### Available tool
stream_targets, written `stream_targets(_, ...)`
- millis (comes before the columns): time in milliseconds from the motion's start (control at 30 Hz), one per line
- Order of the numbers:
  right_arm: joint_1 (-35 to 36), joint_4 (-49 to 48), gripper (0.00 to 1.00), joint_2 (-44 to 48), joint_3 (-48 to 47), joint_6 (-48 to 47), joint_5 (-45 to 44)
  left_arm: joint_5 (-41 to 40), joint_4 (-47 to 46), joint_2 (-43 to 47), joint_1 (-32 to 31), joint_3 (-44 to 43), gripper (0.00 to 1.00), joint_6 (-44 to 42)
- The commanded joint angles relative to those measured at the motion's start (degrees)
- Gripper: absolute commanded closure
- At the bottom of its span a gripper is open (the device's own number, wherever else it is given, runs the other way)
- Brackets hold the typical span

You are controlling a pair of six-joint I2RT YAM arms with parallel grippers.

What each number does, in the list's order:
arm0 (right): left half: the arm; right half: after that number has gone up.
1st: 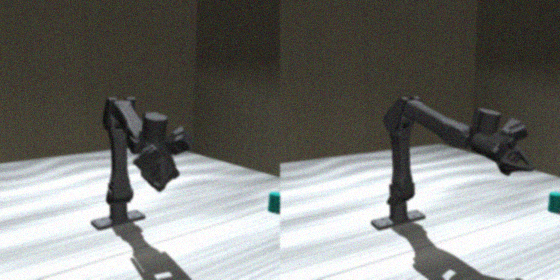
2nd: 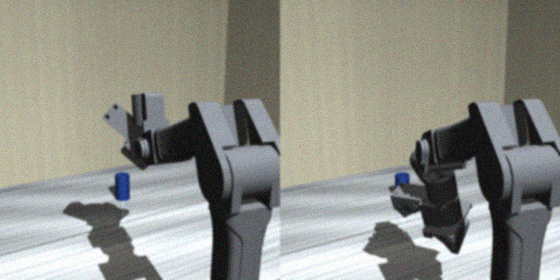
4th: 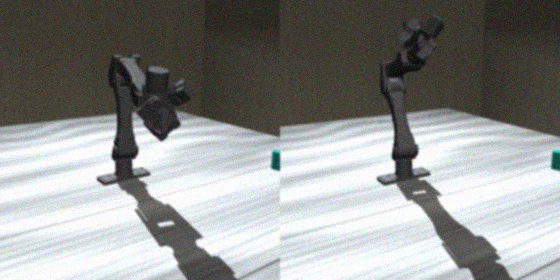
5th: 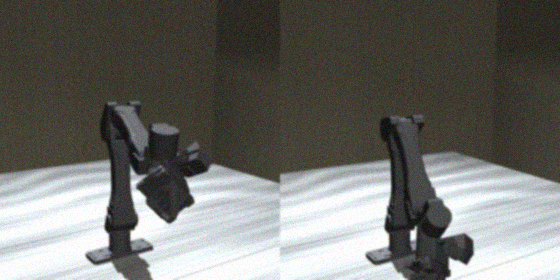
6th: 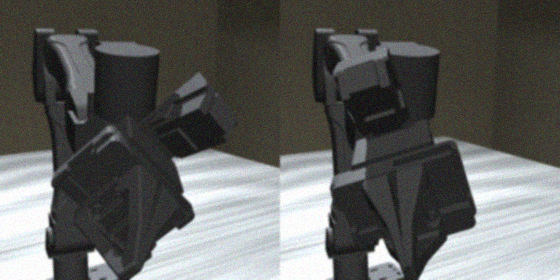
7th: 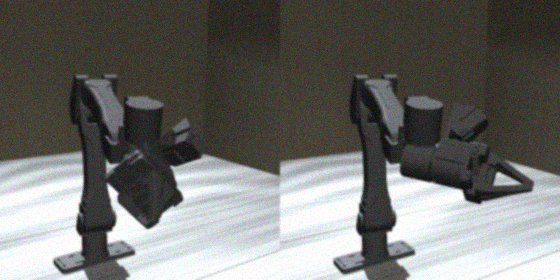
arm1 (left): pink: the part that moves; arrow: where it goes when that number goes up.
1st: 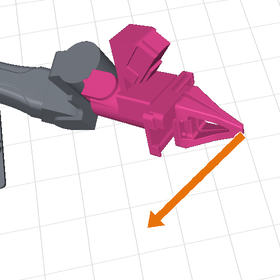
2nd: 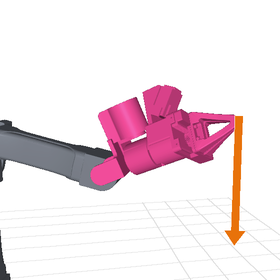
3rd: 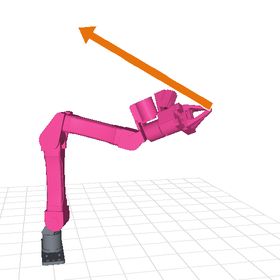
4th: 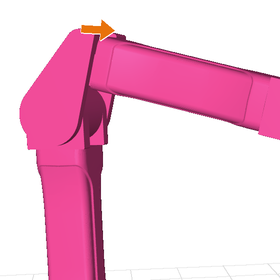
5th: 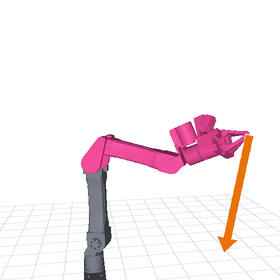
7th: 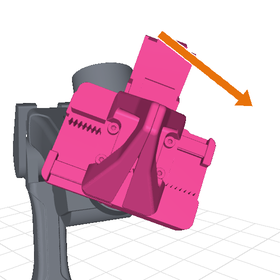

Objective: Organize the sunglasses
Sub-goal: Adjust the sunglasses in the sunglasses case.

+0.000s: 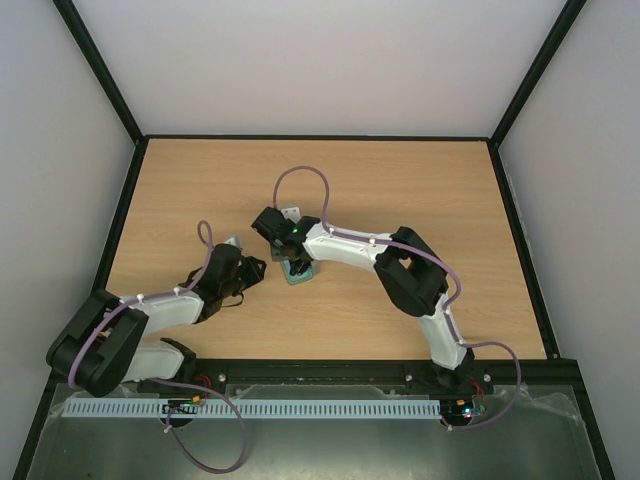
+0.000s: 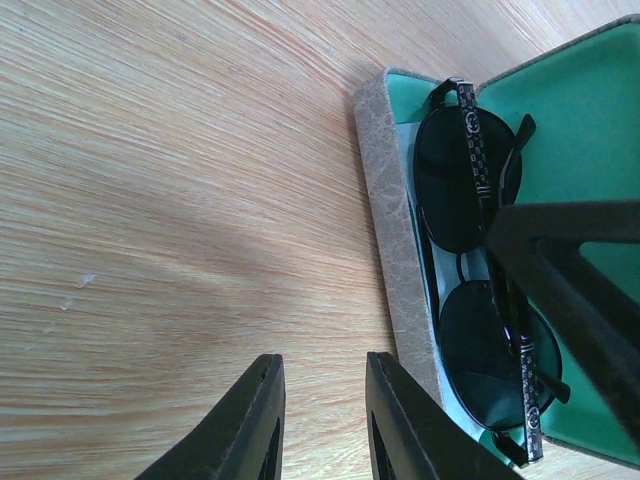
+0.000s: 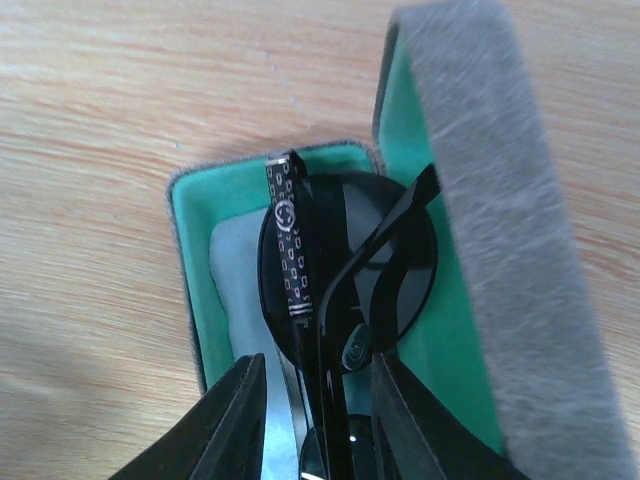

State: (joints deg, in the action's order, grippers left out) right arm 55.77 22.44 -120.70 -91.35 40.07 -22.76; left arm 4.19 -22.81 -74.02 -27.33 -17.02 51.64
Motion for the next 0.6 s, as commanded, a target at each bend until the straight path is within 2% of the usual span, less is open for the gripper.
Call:
stream_targets(0,0.9,5.0,0.7,-2.7,-2.1,-1.7,-1.4,-0.9,-0.4,-0.9,0.1,-1.5,0.74,-0.2)
stream_targets(133,1.6,8.7,0.72,-5.3,-5.2,-1.9,-4.3,-0.9,-0.7,-1.2,0.1,-1.6,0.74,-0.1)
stream_targets(433,1.7,8.8,0.94,-6.0,-5.4,-2.4,-2.9,-0.9,-0.6,-1.3,0.1,-1.7,0.74,-0.1)
stream_targets(567,1.7,7.5,0.96,-5.0,-4.7,-2.3,-2.1,-1.0,-0.6,-1.3,0.1,-1.7,0.74,-0.1)
